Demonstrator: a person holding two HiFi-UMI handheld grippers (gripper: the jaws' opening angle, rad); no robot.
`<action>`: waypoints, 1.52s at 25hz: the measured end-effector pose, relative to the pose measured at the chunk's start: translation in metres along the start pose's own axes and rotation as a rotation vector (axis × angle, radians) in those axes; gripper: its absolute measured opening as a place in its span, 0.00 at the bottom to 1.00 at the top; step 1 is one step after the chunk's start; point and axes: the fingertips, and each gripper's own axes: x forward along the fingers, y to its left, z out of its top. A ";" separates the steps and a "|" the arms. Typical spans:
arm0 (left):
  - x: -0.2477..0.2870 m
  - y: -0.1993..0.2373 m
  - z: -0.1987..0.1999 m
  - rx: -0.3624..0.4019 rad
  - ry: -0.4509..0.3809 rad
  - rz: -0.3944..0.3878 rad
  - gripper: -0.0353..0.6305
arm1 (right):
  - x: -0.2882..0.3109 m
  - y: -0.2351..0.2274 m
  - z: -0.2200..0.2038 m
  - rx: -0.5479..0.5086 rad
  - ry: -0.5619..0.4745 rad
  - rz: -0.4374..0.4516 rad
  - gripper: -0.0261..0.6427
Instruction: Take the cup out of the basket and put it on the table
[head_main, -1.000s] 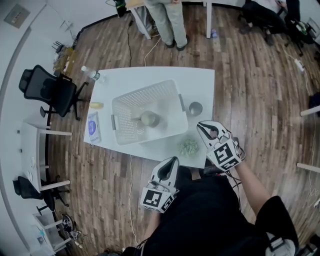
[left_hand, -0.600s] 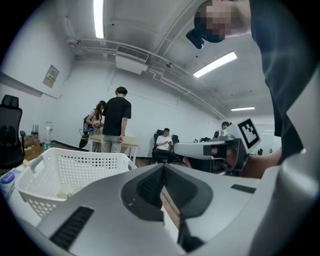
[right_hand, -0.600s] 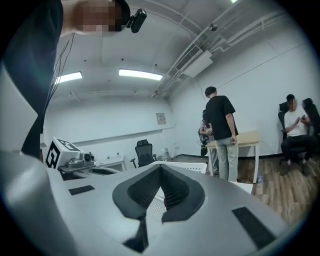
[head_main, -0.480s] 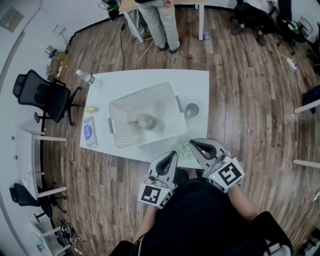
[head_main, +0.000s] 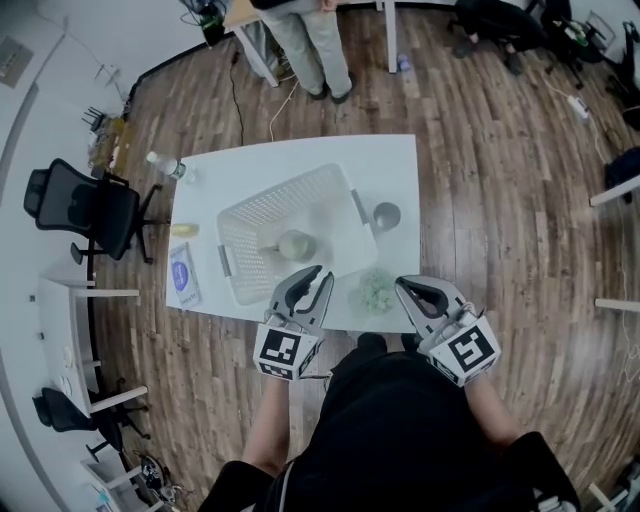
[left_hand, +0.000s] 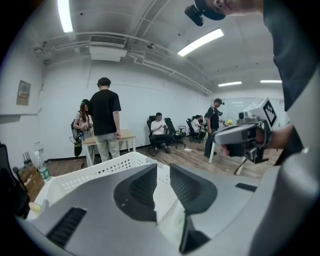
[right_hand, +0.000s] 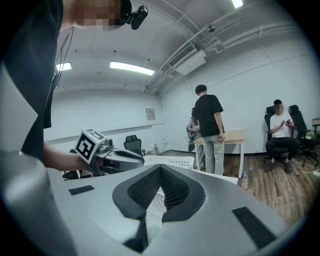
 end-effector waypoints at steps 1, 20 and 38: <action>0.004 0.010 -0.003 0.034 0.029 0.001 0.19 | -0.002 -0.001 -0.002 -0.001 0.003 -0.013 0.07; 0.091 0.165 -0.185 0.074 0.785 -0.115 0.46 | -0.046 -0.033 -0.026 0.044 0.066 -0.211 0.08; 0.091 0.174 -0.221 0.067 0.924 -0.041 0.10 | -0.061 -0.041 -0.026 0.040 0.089 -0.233 0.07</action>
